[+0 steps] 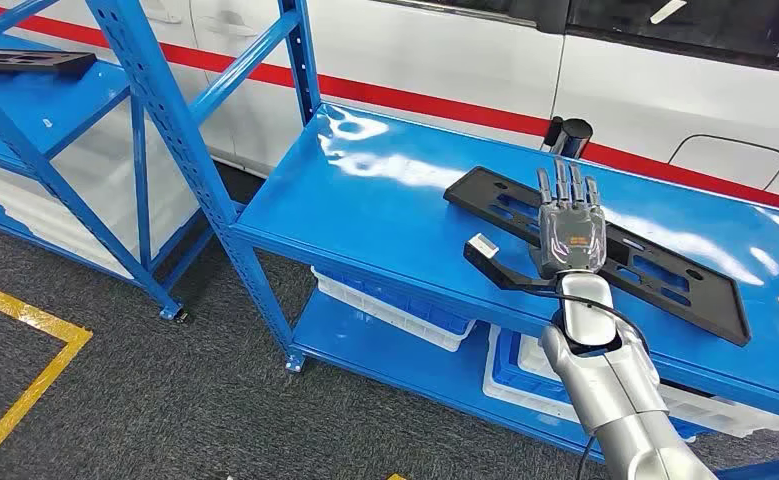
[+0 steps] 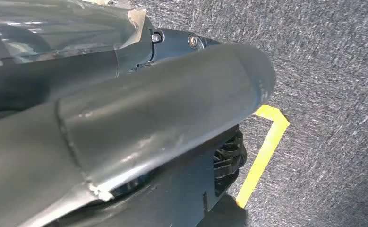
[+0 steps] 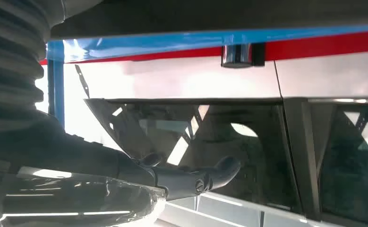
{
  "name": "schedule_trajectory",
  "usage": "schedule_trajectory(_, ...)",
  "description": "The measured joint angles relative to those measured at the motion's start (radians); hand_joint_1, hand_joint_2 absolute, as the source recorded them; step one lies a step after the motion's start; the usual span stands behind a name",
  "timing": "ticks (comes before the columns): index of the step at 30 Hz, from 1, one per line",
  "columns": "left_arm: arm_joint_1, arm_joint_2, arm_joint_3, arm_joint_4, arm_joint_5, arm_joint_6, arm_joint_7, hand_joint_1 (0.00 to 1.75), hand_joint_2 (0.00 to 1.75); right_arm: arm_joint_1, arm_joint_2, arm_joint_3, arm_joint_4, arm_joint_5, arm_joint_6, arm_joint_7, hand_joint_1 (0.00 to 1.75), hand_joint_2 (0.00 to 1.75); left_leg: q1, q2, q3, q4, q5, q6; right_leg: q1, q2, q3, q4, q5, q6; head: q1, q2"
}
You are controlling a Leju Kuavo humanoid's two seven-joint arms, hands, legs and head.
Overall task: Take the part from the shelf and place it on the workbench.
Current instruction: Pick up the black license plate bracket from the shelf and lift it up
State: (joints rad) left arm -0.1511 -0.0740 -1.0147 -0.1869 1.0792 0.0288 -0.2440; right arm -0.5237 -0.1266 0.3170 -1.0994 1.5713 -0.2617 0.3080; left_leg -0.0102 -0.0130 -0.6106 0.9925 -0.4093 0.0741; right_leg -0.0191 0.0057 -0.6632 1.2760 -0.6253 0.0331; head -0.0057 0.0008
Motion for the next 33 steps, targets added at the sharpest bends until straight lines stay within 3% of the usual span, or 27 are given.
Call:
schedule_trajectory(2, 0.000, 0.000, 0.000, 0.000, 0.000, -0.001, 0.000, 0.00, 0.00, 0.001, -0.001, 0.000, 0.000, 0.000, 0.003, 0.000, 0.00, 1.75, -0.002, -0.002, 0.006, 0.001, -0.005, -0.001, 0.000, 0.000, 0.006, -0.045, 0.033, 0.009, 0.000, 0.000)
schedule_trajectory(4, -0.002, 0.000, 0.000, 0.000, 0.000, -0.002, 0.000, 0.00, 0.00, 0.002, -0.003, 0.000, -0.002, 0.000, 0.007, 0.000, 0.00, 1.75, -0.004, -0.005, 0.019, 0.002, -0.015, -0.005, 0.001, 0.000, 0.036, -0.167, 0.115, 0.022, 0.000, 0.000)
schedule_trajectory(5, -0.003, 0.000, 0.000, 0.000, 0.000, -0.002, 0.000, 0.00, 0.00, 0.002, -0.003, 0.000, -0.003, 0.000, 0.009, 0.000, 0.00, 1.75, -0.005, -0.007, 0.023, 0.004, -0.020, -0.009, 0.004, -0.002, 0.050, -0.222, 0.143, 0.019, -0.001, 0.000)
schedule_trajectory(6, -0.003, 0.001, 0.000, 0.000, 0.000, -0.002, 0.000, 0.00, 0.00, 0.002, -0.003, -0.001, -0.004, 0.000, 0.011, 0.000, 0.00, 1.75, -0.007, -0.008, 0.024, 0.005, -0.025, -0.014, 0.008, -0.003, 0.061, -0.258, 0.162, 0.012, -0.001, 0.000)
schedule_trajectory(8, -0.004, 0.001, 0.000, 0.000, 0.000, -0.003, 0.000, 0.00, 0.00, 0.003, -0.003, -0.002, -0.006, 0.000, 0.015, 0.001, 0.00, 1.75, -0.009, -0.008, 0.023, 0.012, -0.030, -0.023, 0.014, -0.004, 0.065, -0.273, 0.171, -0.011, -0.003, 0.000)
schedule_trajectory(11, -0.005, 0.004, 0.000, 0.000, 0.000, -0.003, 0.000, 0.00, 0.00, 0.002, -0.003, -0.003, -0.011, 0.000, 0.015, 0.001, 0.00, 1.75, -0.007, -0.005, 0.013, 0.046, -0.053, -0.039, 0.003, -0.004, 0.081, -0.276, 0.184, -0.032, -0.005, 0.000)
schedule_trajectory(14, -0.006, 0.005, 0.000, 0.000, 0.000, -0.003, 0.000, 0.00, 0.00, 0.000, -0.002, -0.003, -0.014, 0.000, 0.016, 0.002, 0.00, 1.75, 0.008, 0.003, -0.069, 0.205, -0.131, -0.060, -0.001, -0.005, 0.088, -0.277, 0.180, -0.041, -0.011, 0.000)
schedule_trajectory(16, -0.005, 0.005, 0.000, 0.000, 0.000, -0.004, 0.000, 0.00, 0.00, 0.001, -0.001, -0.002, -0.014, 0.000, 0.016, 0.003, 0.86, 1.75, 0.018, 0.006, -0.121, 0.281, -0.151, -0.072, -0.001, -0.005, 0.089, -0.277, 0.177, -0.043, -0.012, 0.000)
schedule_trajectory(17, -0.005, 0.005, 0.000, 0.000, -0.001, -0.004, 0.000, 0.00, 0.00, 0.001, 0.000, -0.002, -0.013, 0.000, 0.016, 0.004, 1.30, 1.75, 0.023, 0.008, -0.122, 0.267, -0.132, -0.076, -0.002, -0.004, 0.090, -0.276, 0.176, -0.042, -0.012, 0.000)
schedule_trajectory(18, -0.006, 0.006, 0.000, 0.000, -0.002, -0.004, 0.000, 0.00, 0.00, 0.000, 0.000, -0.003, -0.012, 0.000, 0.016, 0.002, 1.74, 1.75, 0.028, 0.009, -0.104, 0.216, -0.098, -0.078, -0.004, -0.004, 0.093, -0.276, 0.174, -0.040, -0.012, 0.000)
schedule_trajectory(20, -0.008, 0.007, 0.000, 0.000, -0.006, -0.005, 0.001, 0.00, 0.00, -0.004, 0.003, -0.008, -0.008, 0.000, 0.017, -0.002, 1.75, 1.75, 0.031, 0.011, -0.046, 0.079, -0.030, -0.078, -0.006, -0.003, 0.100, -0.277, 0.169, -0.033, -0.012, 0.000)
schedule_trajectory(22, -0.010, 0.007, 0.000, 0.000, -0.013, -0.008, 0.003, 0.00, 0.00, -0.008, 0.004, -0.016, -0.001, 0.000, 0.018, -0.007, 1.75, 1.75, 0.024, 0.011, -0.018, 0.015, -0.018, -0.068, -0.004, -0.003, 0.100, -0.279, 0.165, -0.022, -0.011, 0.000)
schedule_trajectory(24, -0.011, 0.007, 0.000, 0.000, -0.019, -0.013, 0.006, 0.00, 0.00, -0.008, 0.004, -0.027, 0.005, 0.000, 0.017, -0.010, 1.75, 1.75, 0.018, 0.009, -0.014, 0.012, -0.015, -0.062, 0.002, -0.004, 0.098, -0.277, 0.159, -0.015, -0.010, 0.000)
schedule_trajectory(26, -0.012, 0.007, -0.001, 0.000, -0.026, -0.018, 0.009, 0.00, 0.00, -0.005, 0.002, -0.039, 0.008, 0.000, 0.017, -0.011, 1.75, 1.75, 0.012, 0.007, -0.012, 0.010, -0.003, -0.064, 0.005, -0.005, 0.100, -0.276, 0.156, -0.013, -0.010, 0.000)
schedule_trajectory(33, -0.017, 0.008, -0.003, 0.000, -0.043, -0.025, 0.020, 0.00, 0.00, 0.018, -0.021, -0.098, 0.008, 0.000, -0.013, -0.043, 1.75, 1.75, 0.003, 0.003, -0.012, 0.011, -0.008, -0.051, -0.001, -0.009, 0.111, -0.294, 0.159, -0.008, -0.010, 0.000)
